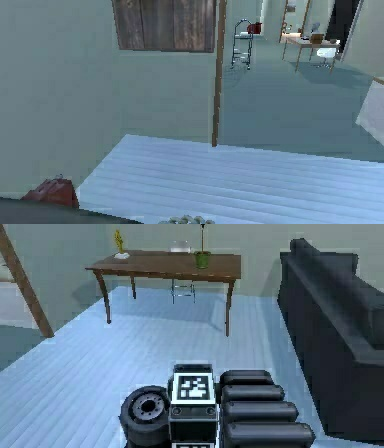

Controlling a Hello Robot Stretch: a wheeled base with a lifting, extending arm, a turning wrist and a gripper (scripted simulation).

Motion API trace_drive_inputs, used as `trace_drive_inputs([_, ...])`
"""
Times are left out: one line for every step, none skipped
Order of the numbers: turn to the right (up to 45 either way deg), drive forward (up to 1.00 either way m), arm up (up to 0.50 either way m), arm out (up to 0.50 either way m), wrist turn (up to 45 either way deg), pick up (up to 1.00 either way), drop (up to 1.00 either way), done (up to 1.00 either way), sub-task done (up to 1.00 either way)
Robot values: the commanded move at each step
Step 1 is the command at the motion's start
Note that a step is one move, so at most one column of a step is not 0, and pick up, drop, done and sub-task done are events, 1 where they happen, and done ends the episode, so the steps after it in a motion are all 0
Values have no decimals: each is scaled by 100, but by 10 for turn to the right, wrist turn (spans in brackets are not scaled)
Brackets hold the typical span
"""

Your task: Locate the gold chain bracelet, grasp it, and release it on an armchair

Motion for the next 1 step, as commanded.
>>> trace_drive_inputs([0, 5, 0, 0, 0, 0, 0, 0, 0])
